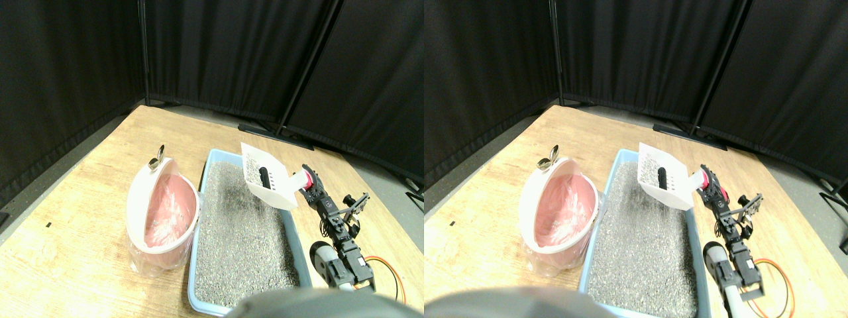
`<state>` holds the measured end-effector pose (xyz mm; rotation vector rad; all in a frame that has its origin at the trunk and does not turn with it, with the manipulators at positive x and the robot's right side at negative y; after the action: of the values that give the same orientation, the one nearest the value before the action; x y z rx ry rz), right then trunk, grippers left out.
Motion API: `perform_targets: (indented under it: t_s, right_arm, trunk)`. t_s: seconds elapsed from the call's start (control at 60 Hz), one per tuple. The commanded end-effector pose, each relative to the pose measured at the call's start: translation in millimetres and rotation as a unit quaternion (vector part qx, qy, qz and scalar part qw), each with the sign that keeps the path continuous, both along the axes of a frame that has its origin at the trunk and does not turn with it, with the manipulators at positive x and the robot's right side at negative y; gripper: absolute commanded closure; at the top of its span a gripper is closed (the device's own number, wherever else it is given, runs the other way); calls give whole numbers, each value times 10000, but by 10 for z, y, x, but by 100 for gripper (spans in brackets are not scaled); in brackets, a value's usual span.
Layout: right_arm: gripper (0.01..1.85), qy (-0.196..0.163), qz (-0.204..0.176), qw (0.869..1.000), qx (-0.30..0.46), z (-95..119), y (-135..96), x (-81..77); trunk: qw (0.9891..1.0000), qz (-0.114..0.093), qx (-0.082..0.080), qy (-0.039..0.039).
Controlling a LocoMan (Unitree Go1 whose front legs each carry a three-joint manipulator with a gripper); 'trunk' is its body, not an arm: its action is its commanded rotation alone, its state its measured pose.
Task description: Scoop (unimanual)
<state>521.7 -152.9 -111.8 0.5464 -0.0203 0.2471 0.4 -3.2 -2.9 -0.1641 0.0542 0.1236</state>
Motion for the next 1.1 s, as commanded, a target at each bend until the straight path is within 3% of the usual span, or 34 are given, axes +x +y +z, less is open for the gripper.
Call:
perform_targets:
  t_s: [0.017, 0.567, 0.783, 1.1]
  right_arm:
    - [181, -382, 101, 9987, 330, 139, 40, 9]
    - [181, -250, 64, 9926, 1185, 166, 67, 6]
    - [181, -164, 59, 9840, 1775, 140, 75, 31]
    - [181, -182, 56, 9868, 1606, 113, 93, 20]
  trunk:
    - [9999, 50, -81, -58]
    - [9999, 87, -113, -49]
    - [9999, 101, -122, -43]
    - [9998, 109, -138, -16]
